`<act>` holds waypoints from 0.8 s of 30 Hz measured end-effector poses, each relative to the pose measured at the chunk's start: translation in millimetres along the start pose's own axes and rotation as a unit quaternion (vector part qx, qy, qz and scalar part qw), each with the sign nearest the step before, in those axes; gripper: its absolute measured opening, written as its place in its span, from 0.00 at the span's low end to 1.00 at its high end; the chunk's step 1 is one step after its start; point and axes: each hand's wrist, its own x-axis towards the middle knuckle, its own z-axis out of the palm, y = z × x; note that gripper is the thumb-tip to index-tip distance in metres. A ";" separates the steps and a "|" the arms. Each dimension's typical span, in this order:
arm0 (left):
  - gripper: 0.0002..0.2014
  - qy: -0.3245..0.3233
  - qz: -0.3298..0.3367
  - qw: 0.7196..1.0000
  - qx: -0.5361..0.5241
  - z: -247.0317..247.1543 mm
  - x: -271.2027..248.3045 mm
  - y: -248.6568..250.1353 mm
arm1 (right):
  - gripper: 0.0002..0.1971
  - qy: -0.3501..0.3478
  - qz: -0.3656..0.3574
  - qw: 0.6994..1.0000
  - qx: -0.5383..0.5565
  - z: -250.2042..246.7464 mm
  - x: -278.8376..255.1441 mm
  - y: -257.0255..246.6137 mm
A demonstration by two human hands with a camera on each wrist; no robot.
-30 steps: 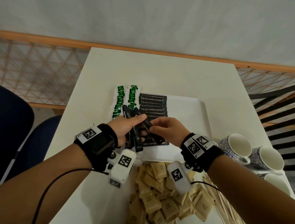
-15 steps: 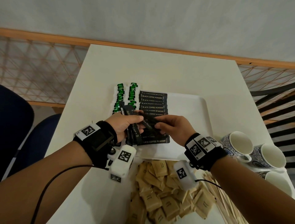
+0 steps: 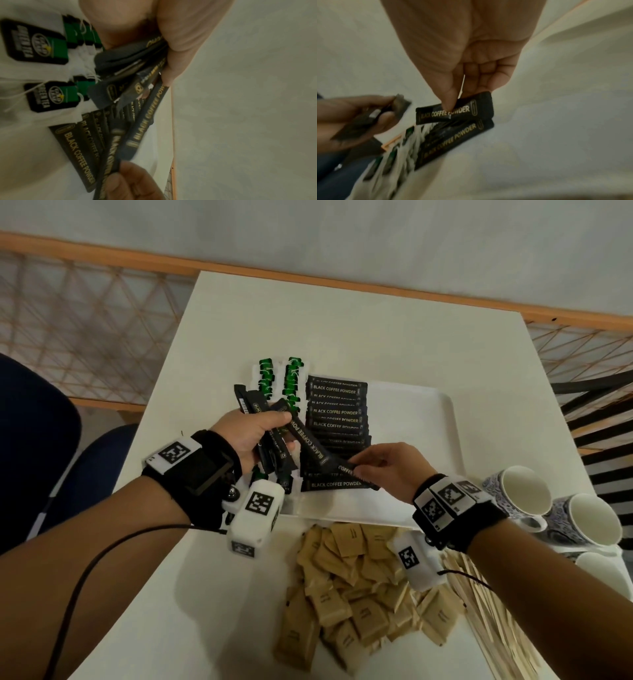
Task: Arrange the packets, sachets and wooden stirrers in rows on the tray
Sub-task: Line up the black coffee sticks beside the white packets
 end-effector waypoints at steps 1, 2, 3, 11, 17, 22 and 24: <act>0.05 0.004 0.005 1.000 -0.003 -1.8 1.0 0.5 | 0.06 -0.009 0.000 1.000 -0.027 1.8 -1.4 0.2; 0.04 0.009 0.010 1.000 -0.006 -3.5 1.8 1.1 | 0.06 -0.018 0.000 0.999 -0.047 4.0 -2.8 -0.3; 0.02 0.012 0.015 1.000 -0.012 -5.0 2.5 1.7 | 0.05 -0.029 -0.002 0.997 -0.066 6.3 -4.1 -1.7; 0.03 0.005 0.019 1.000 -0.014 -7.4 3.0 1.2 | 0.06 -0.039 -0.065 0.978 -0.193 23.2 0.1 -15.4; 0.06 -0.007 0.007 1.000 -0.021 -5.3 3.8 0.1 | 0.06 -0.010 -0.075 0.974 -0.212 20.8 1.7 -16.1; 0.10 -0.012 0.001 1.000 -0.019 -3.7 5.4 -1.2 | 0.05 -0.016 -0.046 0.975 -0.219 12.6 0.2 -10.5; 0.06 -0.012 0.000 1.000 -0.010 -2.3 5.5 -2.2 | 0.05 -0.016 -0.041 0.975 -0.220 11.8 1.4 -9.4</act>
